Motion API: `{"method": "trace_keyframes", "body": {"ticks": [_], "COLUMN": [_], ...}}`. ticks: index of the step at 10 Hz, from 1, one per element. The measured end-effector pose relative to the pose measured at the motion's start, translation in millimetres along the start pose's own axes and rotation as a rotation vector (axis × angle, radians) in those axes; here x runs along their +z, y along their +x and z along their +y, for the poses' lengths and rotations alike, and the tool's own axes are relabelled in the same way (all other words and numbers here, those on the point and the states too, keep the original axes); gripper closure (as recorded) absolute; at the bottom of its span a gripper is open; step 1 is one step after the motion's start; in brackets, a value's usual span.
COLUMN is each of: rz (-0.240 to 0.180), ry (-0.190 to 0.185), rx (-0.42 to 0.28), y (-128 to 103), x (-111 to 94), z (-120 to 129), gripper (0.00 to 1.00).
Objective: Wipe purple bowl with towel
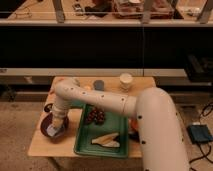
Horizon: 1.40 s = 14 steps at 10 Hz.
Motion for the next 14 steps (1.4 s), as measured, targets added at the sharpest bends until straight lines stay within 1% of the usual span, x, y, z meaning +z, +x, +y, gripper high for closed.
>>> {"method": "trace_keyframes", "body": {"ticks": [2, 4, 5, 7, 8, 10, 11, 12, 14], "rz": [-0.005, -0.006, -0.003, -0.004, -0.005, -0.011, -0.025, -0.037, -0.061], "ry": [0.001, -0.01, -0.029, -0.059, -0.071, -0.086, -0.095, -0.103, -0.116], "rx": [0.027, 0.051, 0.058, 0.055, 0.047, 0.019, -0.001, -0.01, -0.018], "y": [-12, -21, -23, -19, -12, 8, 20, 27, 35], "x": [-1, -6, -14, -30, -36, -36, -34, -33, -29], "z": [5, 13, 23, 36, 44, 52, 52, 51, 44], "gripper": [1.0, 1.0, 1.0, 1.0, 1.0, 1.0, 1.0, 1.0, 1.0]}}
